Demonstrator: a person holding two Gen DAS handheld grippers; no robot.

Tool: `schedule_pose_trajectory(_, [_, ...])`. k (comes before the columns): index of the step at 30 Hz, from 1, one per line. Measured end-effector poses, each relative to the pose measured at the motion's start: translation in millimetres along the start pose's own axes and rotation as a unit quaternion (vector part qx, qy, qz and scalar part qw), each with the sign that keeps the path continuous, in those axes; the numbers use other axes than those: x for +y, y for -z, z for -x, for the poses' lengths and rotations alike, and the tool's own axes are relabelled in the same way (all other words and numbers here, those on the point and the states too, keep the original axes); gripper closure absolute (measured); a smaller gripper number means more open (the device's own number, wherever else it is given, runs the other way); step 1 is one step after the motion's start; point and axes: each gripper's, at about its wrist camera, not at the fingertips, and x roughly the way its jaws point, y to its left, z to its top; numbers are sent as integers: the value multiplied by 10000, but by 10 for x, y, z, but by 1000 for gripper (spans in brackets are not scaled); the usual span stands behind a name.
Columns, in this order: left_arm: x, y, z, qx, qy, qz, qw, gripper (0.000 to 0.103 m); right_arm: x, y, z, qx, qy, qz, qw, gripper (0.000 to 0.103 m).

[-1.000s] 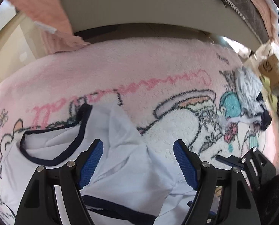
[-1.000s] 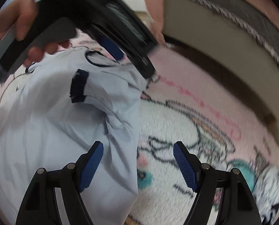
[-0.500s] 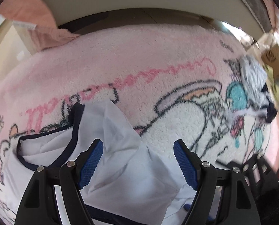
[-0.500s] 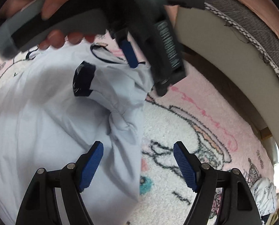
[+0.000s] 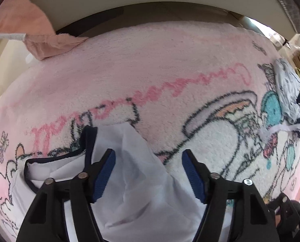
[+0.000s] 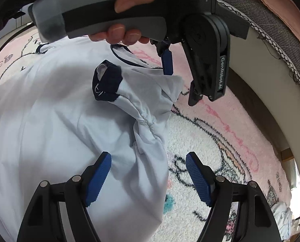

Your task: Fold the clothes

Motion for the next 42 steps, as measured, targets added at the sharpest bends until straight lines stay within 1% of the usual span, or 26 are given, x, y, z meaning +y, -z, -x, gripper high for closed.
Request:
schedule_pose_trajectory(1, [22,-7,-14,10,40,42,10000,60,-6,2,-4,15,-14,-27,10000,28])
schedule_pose_trajectory(2, [44,-15,-28,21,81,101,9999,66,-18,4,-21,32,-68,-64,10000,29])
schedule_pose_trajectory(3, [66,-22,-42,34,121,161,9998,69,-30,5,-40,50,-127,-102,9999,30])
schedule_pose_trajectory(5, [111,-40,-76,72,186,271,9994,75,-50,10,-89,135,-264,-181,9994,44])
schedule_pose_trajectory(6, [135,-49,-96,98,208,320,9992,76,-56,14,-119,209,-344,-222,9989,47])
schedule_pose_trajectory(8, [180,-63,-135,139,188,404,9989,85,-73,21,-161,289,-540,-365,9975,59])
schedule_pose_trajectory(9, [204,-63,-150,136,149,456,9988,86,-84,20,-177,324,-678,-426,9963,63])
schedule_pose_trajectory(10, [221,-59,-153,109,172,508,9985,88,-89,16,-183,352,-731,-456,9957,66])
schedule_pose_trajectory(11, [233,-54,-142,56,166,560,9983,90,-93,12,-186,371,-728,-457,9956,67])
schedule_pose_trajectory(12, [246,-48,-130,0,156,611,9980,91,-90,9,-187,383,-732,-437,9956,68])
schedule_pose_trajectory(13, [254,-43,-115,-44,180,654,9977,92,-96,12,-182,379,-773,-458,9952,72])
schedule_pose_trajectory(15, [268,-46,-87,-112,179,697,9973,93,-122,15,-165,352,-864,-538,9942,76])
schedule_pose_trajectory(17, [289,-52,-60,-175,179,745,9969,93,-176,18,-148,328,-1049,-677,9916,83])
schedule_pose_trajectory(18, [328,-54,-44,-209,225,849,9959,93,-214,34,-129,319,-1134,-751,9902,83])
schedule_pose_trajectory(20, [413,-57,-12,-277,325,1075,9933,93,-227,63,-132,396,-1166,-684,9900,85])
schedule_pose_trajectory(24, [592,-43,38,-393,74,1300,9907,93,-206,112,-179,666,-1257,-543,9883,85])
schedule_pose_trajectory(25, [644,-33,46,-395,58,1378,9896,93,-208,119,-182,689,-1284,-551,9878,85])
schedule_pose_trajectory(27, [776,-3,81,-507,175,1678,9844,93,-216,133,-184,725,-1339,-570,9867,85])
schedule_pose_trajectory(29, [893,25,85,-495,234,1855,9811,93,-231,145,-183,754,-1416,-629,9850,85])
schedule_pose_trajectory(32, [987,40,108,-577,-83,1899,9801,93,-230,168,-179,815,-1536,-660,9826,85])
schedule_pose_trajectory(34, [1047,36,159,-722,-468,1882,9783,93,-231,194,-177,871,-1653,-631,9804,85])
schedule_pose_trajectory(36, [1129,41,221,-781,-127,2105,9744,93,-245,229,-163,864,-1708,-642,9794,85])
schedule_pose_trajectory(38, [1213,46,282,-832,258,2337,9684,93,-247,231,-192,866,-1731,-646,9790,85])
schedule_pose_trajectory(39, [1202,52,329,-897,457,2354,9667,93,-254,228,-206,871,-1730,-696,9786,85])
schedule_pose_trajectory(40, [1162,46,368,-896,586,2273,9679,93,-261,233,-208,874,-1733,-739,9782,85])
schedule_pose_trajectory(42, [1004,4,431,-831,647,1909,9759,93,-273,246,-209,880,-1741,-819,9774,85])
